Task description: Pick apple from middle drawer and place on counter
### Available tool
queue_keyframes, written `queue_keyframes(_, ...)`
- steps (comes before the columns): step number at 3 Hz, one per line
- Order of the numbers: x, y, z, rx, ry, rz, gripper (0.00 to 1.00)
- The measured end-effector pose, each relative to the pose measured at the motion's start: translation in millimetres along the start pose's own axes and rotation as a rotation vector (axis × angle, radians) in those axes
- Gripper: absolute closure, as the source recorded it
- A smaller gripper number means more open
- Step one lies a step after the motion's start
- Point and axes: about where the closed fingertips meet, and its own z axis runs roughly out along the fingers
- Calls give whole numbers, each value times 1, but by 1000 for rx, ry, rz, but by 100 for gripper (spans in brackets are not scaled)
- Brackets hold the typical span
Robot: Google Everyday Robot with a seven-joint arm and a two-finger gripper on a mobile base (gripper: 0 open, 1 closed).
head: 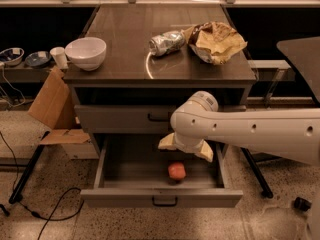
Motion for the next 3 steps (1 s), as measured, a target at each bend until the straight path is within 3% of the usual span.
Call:
queue_keyframes(1,17,-2,23,-36,-5,-31,0)
queue_keyframes(2,25,-8,63,-37,-47,-54,0)
queue_keyframes(3,19,-14,115,-3,-116,-68,0)
